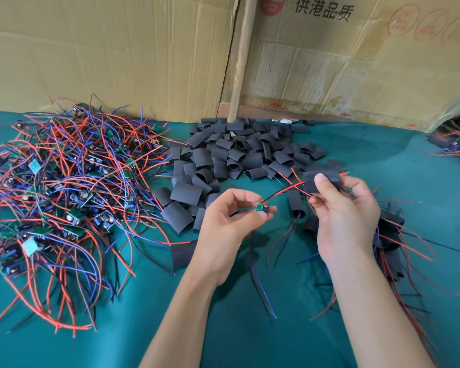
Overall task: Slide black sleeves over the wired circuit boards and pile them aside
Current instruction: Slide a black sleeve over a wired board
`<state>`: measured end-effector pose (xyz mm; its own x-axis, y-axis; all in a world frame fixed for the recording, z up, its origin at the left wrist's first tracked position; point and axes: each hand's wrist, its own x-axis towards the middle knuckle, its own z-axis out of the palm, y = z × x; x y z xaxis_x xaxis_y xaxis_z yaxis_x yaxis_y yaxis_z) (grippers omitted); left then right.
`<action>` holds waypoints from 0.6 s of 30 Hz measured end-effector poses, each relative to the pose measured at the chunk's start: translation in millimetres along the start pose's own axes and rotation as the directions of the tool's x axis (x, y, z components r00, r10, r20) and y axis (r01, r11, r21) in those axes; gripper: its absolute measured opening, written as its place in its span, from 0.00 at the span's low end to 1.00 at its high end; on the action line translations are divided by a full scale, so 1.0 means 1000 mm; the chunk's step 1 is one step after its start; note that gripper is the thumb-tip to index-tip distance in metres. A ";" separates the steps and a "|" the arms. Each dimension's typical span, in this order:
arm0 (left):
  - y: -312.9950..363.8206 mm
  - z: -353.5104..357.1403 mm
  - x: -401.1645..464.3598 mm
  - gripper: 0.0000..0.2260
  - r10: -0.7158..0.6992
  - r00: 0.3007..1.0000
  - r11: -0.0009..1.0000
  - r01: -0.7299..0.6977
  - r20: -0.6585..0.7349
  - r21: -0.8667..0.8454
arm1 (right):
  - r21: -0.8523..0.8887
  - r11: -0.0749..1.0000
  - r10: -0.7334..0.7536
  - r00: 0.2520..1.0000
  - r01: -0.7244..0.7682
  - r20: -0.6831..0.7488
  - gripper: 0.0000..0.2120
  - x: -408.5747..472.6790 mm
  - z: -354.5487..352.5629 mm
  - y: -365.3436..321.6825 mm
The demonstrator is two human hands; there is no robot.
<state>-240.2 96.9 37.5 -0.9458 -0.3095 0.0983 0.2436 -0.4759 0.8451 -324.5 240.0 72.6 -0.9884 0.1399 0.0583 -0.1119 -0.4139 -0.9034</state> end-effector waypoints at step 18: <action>-0.001 -0.004 0.001 0.05 0.055 0.989 0.981 -0.028 -0.135 0.194 | -0.283 0.958 0.153 0.902 -0.036 0.405 0.15 -0.009 0.004 0.003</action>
<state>-240.5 93.8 34.8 -0.8935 -0.4432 0.0725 0.2234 -0.2985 0.9279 -316.1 234.0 71.5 -0.9497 -0.3011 0.0863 -0.0431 -0.1471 -0.9882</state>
